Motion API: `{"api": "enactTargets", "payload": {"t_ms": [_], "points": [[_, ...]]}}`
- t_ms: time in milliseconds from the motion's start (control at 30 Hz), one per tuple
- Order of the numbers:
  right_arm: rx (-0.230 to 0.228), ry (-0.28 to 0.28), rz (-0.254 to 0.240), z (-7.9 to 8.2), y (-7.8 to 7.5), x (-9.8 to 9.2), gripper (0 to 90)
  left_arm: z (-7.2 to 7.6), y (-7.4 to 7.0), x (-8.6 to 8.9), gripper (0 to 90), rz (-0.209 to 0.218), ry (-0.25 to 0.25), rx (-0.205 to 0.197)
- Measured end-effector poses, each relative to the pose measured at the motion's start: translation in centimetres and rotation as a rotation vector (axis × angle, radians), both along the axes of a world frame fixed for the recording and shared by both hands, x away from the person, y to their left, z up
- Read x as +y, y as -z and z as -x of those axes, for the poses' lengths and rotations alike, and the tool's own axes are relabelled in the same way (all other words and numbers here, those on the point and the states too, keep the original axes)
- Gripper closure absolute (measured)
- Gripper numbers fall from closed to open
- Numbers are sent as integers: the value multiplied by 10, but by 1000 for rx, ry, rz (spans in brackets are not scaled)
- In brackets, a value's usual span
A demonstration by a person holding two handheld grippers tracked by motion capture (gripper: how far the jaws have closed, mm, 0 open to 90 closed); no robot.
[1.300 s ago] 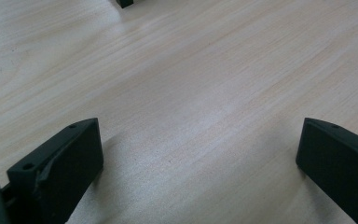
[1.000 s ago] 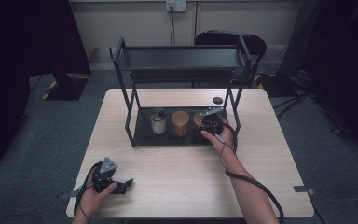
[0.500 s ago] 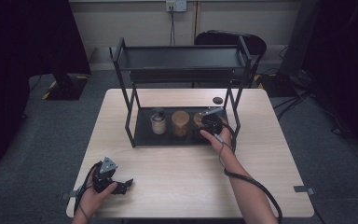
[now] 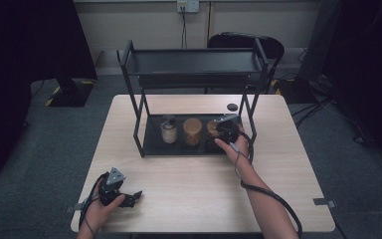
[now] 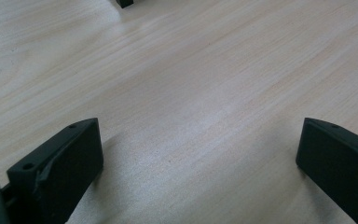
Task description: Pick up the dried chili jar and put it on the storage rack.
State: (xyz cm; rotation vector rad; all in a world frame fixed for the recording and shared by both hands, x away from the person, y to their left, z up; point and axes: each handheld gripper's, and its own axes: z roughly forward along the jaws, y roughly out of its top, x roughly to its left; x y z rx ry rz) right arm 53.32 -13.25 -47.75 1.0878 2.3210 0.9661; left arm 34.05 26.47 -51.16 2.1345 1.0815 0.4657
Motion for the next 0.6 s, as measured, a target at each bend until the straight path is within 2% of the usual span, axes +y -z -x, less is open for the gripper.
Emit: {"api": "enactTargets", "payload": {"t_ms": [600], "points": [[7,9,-21,9,-5,-6,26,0,0,0,0,0,-1,0]]}}
